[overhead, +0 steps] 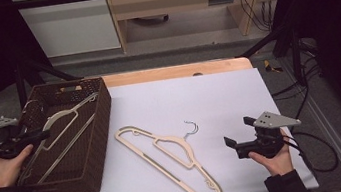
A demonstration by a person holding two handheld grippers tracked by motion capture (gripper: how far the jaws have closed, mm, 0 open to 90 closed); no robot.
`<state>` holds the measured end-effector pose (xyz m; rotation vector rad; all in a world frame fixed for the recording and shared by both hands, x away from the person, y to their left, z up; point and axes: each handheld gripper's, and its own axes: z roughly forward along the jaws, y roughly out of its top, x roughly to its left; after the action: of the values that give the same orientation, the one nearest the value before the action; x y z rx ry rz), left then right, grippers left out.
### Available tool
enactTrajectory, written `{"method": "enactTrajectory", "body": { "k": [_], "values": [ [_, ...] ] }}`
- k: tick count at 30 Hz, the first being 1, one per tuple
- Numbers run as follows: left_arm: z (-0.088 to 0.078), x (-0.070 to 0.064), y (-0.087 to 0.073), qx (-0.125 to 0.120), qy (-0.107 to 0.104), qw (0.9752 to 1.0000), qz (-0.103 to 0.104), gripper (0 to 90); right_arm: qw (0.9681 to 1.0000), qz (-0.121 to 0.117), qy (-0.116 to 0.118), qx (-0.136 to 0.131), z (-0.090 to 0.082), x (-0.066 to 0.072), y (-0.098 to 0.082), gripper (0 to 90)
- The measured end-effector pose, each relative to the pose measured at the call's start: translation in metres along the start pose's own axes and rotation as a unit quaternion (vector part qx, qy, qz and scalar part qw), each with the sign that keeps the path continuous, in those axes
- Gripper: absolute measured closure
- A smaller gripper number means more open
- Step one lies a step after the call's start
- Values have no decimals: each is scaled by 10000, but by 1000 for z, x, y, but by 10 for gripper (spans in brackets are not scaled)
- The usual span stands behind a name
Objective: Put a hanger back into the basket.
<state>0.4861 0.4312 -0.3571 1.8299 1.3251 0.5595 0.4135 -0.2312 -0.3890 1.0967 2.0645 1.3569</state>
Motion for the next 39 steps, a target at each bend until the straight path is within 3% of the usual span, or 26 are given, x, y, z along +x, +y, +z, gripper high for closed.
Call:
{"method": "enactTrajectory", "body": {
  "k": [3,6,8,9,13,16,17,18,23,28,29,34,39],
  "values": [
    [-10,-7,0,-261,-6,9997,-14,526,10000,-22,-7,9,0,0,0,44],
    [-21,-18,0,-553,-196,9983,-48,489,10000,-28,18,-33,-1,0,0,44],
    [-29,-31,-2,-743,-181,9970,65,486,10000,-22,17,-55,-1,0,0,43],
    [-32,-37,-2,-805,-298,9962,174,473,10000,-37,32,-63,-2,0,0,43],
    [-38,-66,-1,-1096,-623,9912,407,403,9999,17,50,-110,-3,-1,1,44],
    [-40,-87,2,-1305,-862,9861,553,330,9999,2,42,-97,-3,0,2,44],
    [-40,-87,2,-1305,-862,9861,553,298,9999,2,42,-97,-3,0,2,44],
    [-38,-101,3,-1419,-934,9835,630,264,10000,1,54,-67,-2,2,3,49],
    [-27,-130,4,-1473,-1255,9777,811,165,9999,-45,133,-100,1,5,7,69],
    [-18,-148,1,-1479,-1375,9754,882,106,9998,-18,193,41,4,10,7,97],
    [-15,-157,-2,-1472,-1393,9746,952,99,9998,-50,203,42,4,10,7,97],
    [-11,-171,-6,-1455,-1575,9700,1149,84,9997,18,237,112,5,13,6,91],
    [-3,-177,-9,-1360,-1655,9693,1205,80,9995,2,265,171,8,15,5,95]
  ]
}}
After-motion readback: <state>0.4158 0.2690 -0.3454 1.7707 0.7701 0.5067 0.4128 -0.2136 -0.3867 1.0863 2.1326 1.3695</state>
